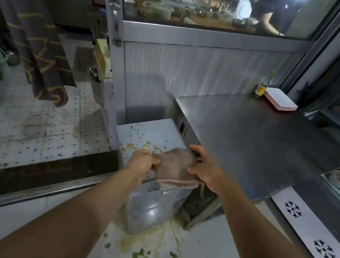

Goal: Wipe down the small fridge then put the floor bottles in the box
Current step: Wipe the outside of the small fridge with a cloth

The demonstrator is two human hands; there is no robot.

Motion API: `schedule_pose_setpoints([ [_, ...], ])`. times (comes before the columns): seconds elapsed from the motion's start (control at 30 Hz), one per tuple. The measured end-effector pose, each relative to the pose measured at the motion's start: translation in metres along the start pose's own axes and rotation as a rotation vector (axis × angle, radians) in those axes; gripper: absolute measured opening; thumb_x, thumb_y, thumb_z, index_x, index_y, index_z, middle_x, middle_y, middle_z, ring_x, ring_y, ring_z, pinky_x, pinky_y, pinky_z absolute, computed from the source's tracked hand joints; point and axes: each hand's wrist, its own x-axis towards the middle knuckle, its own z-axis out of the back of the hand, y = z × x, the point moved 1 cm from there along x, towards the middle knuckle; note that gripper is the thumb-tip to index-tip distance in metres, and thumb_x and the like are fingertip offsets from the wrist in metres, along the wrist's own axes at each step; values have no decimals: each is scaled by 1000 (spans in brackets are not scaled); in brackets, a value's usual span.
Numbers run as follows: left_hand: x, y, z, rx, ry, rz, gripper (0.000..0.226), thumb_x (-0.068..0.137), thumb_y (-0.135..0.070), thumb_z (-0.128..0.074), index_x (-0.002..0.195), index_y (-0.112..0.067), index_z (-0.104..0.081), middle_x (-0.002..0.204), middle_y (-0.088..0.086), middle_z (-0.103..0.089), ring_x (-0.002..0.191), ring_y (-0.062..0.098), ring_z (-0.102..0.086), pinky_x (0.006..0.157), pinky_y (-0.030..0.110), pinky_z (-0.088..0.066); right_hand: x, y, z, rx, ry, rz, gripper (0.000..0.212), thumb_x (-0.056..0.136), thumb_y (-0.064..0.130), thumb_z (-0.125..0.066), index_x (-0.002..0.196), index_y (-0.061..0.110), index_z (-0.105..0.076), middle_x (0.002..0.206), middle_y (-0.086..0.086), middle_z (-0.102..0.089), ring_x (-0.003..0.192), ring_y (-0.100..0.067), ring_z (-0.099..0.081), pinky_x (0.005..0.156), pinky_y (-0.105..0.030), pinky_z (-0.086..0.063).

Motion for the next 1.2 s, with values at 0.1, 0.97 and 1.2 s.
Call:
schedule_pose_setpoints([
  [0.1, 12, -2, 6, 137, -54, -103, 32, 80, 11, -60, 86, -18, -46, 91, 11, -56, 75, 19, -55, 62, 25, -43, 15, -17, 2, 38, 20, -24, 57, 76, -20, -57, 119, 18, -61, 123, -11, -55, 91, -16, -57, 79, -26, -51],
  [0.97, 276, -13, -11, 1291, 223, -646, 44, 85, -17, -60, 127, -21, -47, 123, 6, -51, 110, 24, -53, 89, 40, -48, 188, -105, -50, -919, -341, 138, 47, 89, 21, -60, 134, 15, -50, 142, -8, -46, 131, -26, -42, 107, -39, -34],
  [1.2, 316, 0, 5, 1374, 232, -710, 49, 86, -8, -55, 133, -18, -46, 132, 7, -49, 118, 26, -47, 97, 43, -42, 225, -137, -71, -952, -165, 208, 63, 93, 18, -50, 150, 23, -22, 159, -2, -14, 145, -23, -15, 117, -41, -9],
])
